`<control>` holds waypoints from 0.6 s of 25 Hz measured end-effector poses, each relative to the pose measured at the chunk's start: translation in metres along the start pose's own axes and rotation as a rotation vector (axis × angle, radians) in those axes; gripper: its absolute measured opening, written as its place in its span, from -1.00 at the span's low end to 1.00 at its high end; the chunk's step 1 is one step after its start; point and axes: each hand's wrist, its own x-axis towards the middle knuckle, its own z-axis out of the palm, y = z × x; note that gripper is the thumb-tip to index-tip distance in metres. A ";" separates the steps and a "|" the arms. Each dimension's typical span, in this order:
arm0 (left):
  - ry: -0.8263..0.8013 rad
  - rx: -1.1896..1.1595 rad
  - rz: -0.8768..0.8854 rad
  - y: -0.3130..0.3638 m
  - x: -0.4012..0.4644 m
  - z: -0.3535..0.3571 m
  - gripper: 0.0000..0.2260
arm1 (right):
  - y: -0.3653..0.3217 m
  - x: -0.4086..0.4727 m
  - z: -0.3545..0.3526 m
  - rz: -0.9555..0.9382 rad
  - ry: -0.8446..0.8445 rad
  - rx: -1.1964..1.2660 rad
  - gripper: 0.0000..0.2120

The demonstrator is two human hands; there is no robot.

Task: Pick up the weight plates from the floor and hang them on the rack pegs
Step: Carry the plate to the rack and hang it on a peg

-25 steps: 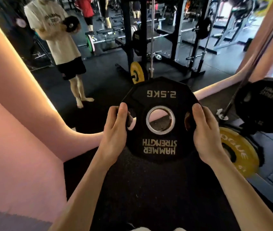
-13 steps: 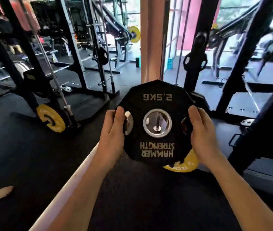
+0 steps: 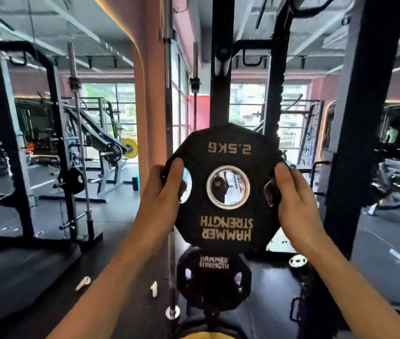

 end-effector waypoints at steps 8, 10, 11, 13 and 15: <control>0.055 -0.127 0.210 0.048 0.146 0.046 -0.67 | -0.037 0.158 0.015 -0.261 0.008 -0.027 -0.61; 0.072 -0.130 0.291 0.059 0.182 0.052 -0.65 | -0.050 0.192 0.024 -0.326 0.023 -0.075 -0.64; 0.073 -0.141 0.326 0.062 0.201 0.055 -0.65 | -0.056 0.208 0.027 -0.360 0.030 -0.091 -0.64; 0.059 -0.167 0.371 0.069 0.237 0.062 -0.64 | -0.068 0.238 0.034 -0.418 0.044 -0.102 -0.63; 0.025 -0.185 0.405 0.076 0.270 0.071 -0.63 | -0.076 0.267 0.040 -0.463 0.077 -0.114 -0.64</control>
